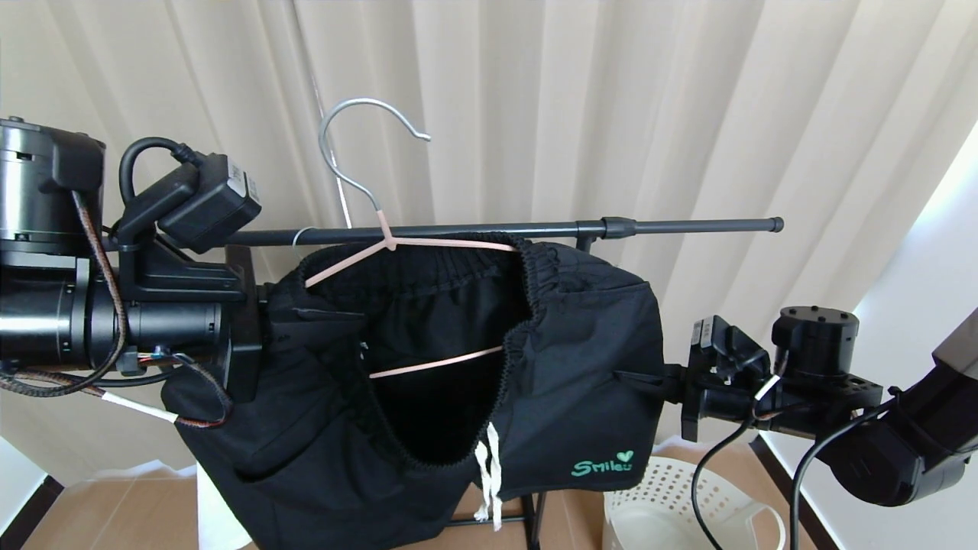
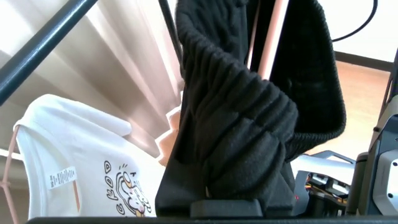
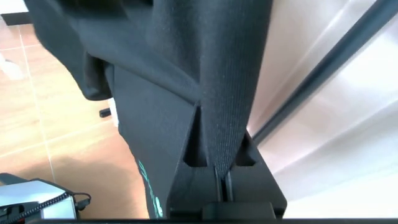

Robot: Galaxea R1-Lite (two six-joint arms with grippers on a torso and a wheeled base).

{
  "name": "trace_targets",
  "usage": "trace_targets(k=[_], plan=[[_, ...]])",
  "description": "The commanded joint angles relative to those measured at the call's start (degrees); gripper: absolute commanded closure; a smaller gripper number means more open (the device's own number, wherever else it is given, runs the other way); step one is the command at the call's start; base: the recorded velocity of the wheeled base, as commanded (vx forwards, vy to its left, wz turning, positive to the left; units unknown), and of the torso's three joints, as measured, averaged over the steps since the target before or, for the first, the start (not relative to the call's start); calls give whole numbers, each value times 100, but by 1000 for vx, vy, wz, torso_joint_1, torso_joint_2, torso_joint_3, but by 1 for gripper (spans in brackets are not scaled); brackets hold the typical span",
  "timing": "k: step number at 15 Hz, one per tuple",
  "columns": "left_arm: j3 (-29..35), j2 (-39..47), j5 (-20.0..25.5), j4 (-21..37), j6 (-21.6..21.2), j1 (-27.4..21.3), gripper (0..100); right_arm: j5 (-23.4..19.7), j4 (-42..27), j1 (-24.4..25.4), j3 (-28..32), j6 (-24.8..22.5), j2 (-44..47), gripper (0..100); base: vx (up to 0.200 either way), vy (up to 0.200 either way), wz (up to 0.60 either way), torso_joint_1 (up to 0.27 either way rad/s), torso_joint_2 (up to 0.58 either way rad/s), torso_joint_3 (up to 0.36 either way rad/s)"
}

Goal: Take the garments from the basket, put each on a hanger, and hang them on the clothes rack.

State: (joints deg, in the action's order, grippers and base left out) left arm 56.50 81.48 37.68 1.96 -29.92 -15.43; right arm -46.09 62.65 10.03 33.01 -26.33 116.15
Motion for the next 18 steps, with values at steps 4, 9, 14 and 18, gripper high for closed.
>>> trace_targets(k=[4,9,14,18], plan=[[-43,-89,2,-3,82,84,100,118,-7,7,3,-4,83,100,0,0,0,0,0,0],[-52,-106,11,-3,153,163,100,355,-288,7,109,-4,92,100,0,0,0,0,0,0],[-113,-150,20,-3,285,207,100,364,-288,7,135,-4,101,100,0,0,0,0,0,0],[-140,-97,20,-3,416,207,100,355,-262,25,65,-4,30,0,0,0,0,0,0,0]])
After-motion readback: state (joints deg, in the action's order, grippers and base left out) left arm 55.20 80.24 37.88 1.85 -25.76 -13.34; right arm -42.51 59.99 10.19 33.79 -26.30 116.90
